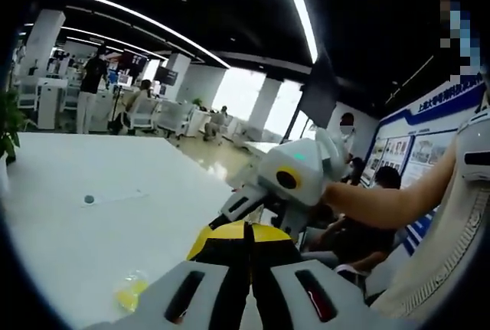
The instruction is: Compare the silicone blocks by pressing each to a similar depth, holding the contact briefly, and releasing to observe deformation and rebound differences across the visible hardness samples.
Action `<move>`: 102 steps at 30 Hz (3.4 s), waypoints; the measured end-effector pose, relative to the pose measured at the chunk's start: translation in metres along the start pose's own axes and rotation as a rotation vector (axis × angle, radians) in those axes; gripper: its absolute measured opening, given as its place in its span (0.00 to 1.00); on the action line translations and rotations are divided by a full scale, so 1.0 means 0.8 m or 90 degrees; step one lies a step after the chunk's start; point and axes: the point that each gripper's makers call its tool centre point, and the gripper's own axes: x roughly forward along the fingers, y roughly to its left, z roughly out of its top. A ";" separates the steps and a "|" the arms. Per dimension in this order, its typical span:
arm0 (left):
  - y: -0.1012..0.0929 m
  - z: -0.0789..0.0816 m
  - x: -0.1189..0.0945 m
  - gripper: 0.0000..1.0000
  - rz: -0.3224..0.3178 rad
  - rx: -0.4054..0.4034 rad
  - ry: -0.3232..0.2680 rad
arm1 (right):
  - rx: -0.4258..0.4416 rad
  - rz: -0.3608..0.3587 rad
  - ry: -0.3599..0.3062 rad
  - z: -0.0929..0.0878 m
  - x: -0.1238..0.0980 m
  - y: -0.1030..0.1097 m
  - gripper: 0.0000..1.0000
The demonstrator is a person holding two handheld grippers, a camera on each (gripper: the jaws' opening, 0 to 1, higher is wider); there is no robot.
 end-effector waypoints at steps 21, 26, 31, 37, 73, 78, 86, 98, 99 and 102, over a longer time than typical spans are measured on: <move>0.012 -0.052 0.066 0.00 -0.002 -0.092 0.035 | 0.132 -0.129 -0.089 -0.066 -0.052 0.000 0.53; 0.026 -0.074 0.093 0.00 0.020 -0.116 0.038 | 0.209 -0.180 -0.111 -0.102 -0.079 0.006 0.64; 0.044 -0.092 0.130 0.00 0.033 -0.179 0.021 | 0.285 -0.239 -0.112 -0.151 -0.110 0.015 0.72; 0.061 -0.123 0.171 0.00 0.045 -0.237 0.026 | 0.323 -0.280 -0.116 -0.181 -0.126 0.020 0.76; 0.268 -0.272 0.208 0.00 0.342 -0.383 0.050 | 0.438 -0.271 -0.073 -0.261 -0.111 0.041 0.67; 0.271 -0.274 0.209 0.00 0.344 -0.373 0.049 | 0.442 -0.274 -0.072 -0.263 -0.113 0.039 0.67; 0.275 -0.270 0.202 0.08 0.343 -0.301 0.079 | 0.445 -0.271 -0.074 -0.259 -0.109 0.041 0.67; 0.252 -0.227 0.194 0.36 0.325 -0.066 0.146 | 0.446 -0.279 -0.095 -0.234 -0.105 0.052 0.68; 0.246 -0.222 0.193 0.37 0.318 -0.045 0.152 | 0.445 -0.284 -0.098 -0.231 -0.106 0.052 0.68; 0.229 -0.205 0.186 0.41 0.301 0.020 0.158 | 0.459 -0.290 -0.136 -0.215 -0.109 0.052 0.70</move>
